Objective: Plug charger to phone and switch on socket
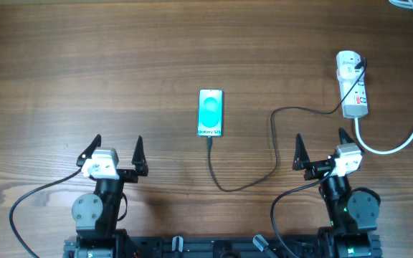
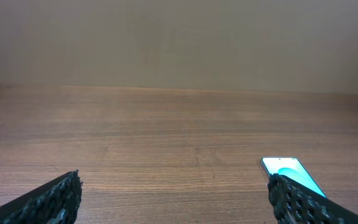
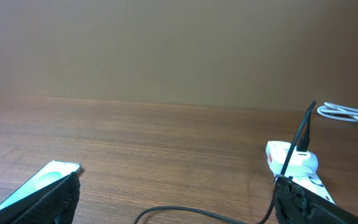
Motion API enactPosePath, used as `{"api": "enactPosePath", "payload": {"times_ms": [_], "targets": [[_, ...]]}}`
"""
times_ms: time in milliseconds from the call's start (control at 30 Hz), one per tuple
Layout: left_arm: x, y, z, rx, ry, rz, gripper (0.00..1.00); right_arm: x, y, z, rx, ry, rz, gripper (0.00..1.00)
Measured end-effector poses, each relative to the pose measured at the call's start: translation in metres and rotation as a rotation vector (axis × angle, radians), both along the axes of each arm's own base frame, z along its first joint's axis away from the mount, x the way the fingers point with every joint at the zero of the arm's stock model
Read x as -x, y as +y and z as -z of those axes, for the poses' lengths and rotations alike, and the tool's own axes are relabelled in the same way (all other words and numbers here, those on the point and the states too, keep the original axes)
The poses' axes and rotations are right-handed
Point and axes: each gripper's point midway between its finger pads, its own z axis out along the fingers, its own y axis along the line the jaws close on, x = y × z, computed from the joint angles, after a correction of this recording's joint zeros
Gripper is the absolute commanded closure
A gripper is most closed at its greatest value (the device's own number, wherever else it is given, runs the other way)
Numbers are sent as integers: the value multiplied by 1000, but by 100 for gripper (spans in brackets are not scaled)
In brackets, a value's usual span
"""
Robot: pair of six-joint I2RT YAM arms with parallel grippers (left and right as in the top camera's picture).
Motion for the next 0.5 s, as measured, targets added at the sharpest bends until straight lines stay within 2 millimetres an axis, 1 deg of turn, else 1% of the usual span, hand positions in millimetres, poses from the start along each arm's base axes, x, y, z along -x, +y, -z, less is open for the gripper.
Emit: {"api": "enactPosePath", "payload": {"times_ms": [500], "targets": [[0, -4, 0, -1, 1, 14, 0, 0, 0, 0, 0, 0, 0, 0]]}}
